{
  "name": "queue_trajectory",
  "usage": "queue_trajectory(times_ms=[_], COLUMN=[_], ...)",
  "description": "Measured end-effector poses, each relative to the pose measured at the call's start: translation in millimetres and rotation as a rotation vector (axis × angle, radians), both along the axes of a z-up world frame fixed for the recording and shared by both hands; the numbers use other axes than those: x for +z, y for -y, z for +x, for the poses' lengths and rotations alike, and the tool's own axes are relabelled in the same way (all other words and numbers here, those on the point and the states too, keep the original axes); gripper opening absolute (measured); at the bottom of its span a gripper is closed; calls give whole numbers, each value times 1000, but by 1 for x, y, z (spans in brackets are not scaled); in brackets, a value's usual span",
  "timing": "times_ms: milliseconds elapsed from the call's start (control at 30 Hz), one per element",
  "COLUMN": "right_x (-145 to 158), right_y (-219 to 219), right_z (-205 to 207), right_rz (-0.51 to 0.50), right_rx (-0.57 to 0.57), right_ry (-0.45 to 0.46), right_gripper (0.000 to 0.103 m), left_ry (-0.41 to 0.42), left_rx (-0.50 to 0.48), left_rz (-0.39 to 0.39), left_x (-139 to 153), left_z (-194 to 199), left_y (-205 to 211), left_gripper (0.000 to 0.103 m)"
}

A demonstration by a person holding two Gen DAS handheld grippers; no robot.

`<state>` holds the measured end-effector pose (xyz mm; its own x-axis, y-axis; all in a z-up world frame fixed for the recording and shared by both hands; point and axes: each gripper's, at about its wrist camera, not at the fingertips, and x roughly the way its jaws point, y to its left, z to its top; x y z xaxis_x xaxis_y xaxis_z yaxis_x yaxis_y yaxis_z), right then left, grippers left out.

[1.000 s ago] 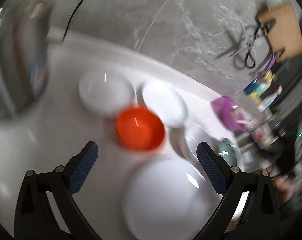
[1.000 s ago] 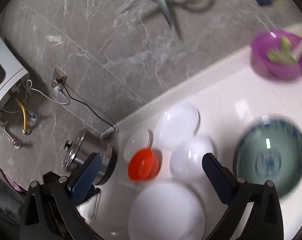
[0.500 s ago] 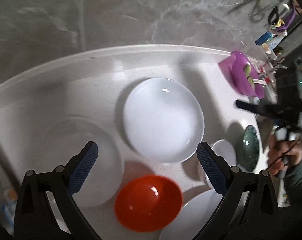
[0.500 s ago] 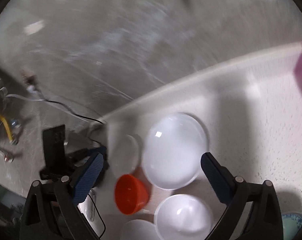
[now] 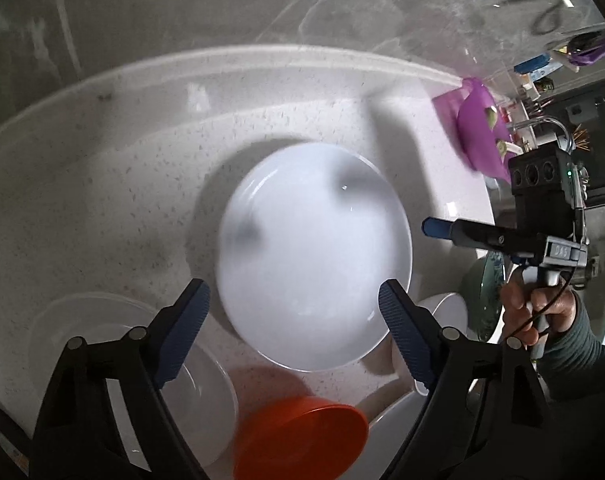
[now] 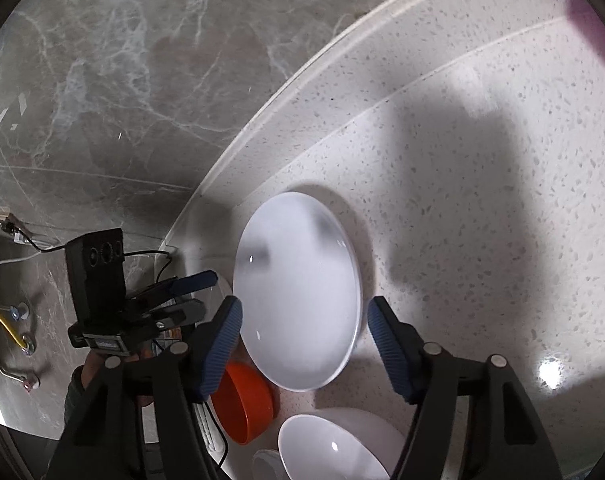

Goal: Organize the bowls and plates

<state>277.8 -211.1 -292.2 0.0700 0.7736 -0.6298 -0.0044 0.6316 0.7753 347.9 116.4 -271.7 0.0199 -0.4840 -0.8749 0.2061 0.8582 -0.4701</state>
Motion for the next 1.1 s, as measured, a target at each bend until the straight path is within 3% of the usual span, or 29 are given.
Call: queue_trajectory(times_ms=[233, 467, 667, 767, 1000, 1100], right_x=[-8, -12, -15, -14, -14, -17], right_y=[-1, -8, -18, -23, -39, -43], right_z=[5, 5, 5, 6, 8, 10], right_rz=[-6, -47, -76, -79, -110, -136], right_rx=[3, 30, 58, 62, 92, 90], right_ry=[-38, -46, -50, -51, -15, -14], right_gripper=[69, 69, 63, 60, 54, 45], left_ry=[-41, -62, -83, -96, -111, -109], left_rx=[31, 43, 55, 71, 88, 102], left_rz=[-48, -25, -30, -45, -50, -44], left_x=[-13, -25, -35, -40, -48, -49], left_z=[5, 3, 3, 4, 7, 8], left_y=[-6, -2, 8, 7, 11, 10], left_gripper=[85, 85, 63, 58, 56, 45])
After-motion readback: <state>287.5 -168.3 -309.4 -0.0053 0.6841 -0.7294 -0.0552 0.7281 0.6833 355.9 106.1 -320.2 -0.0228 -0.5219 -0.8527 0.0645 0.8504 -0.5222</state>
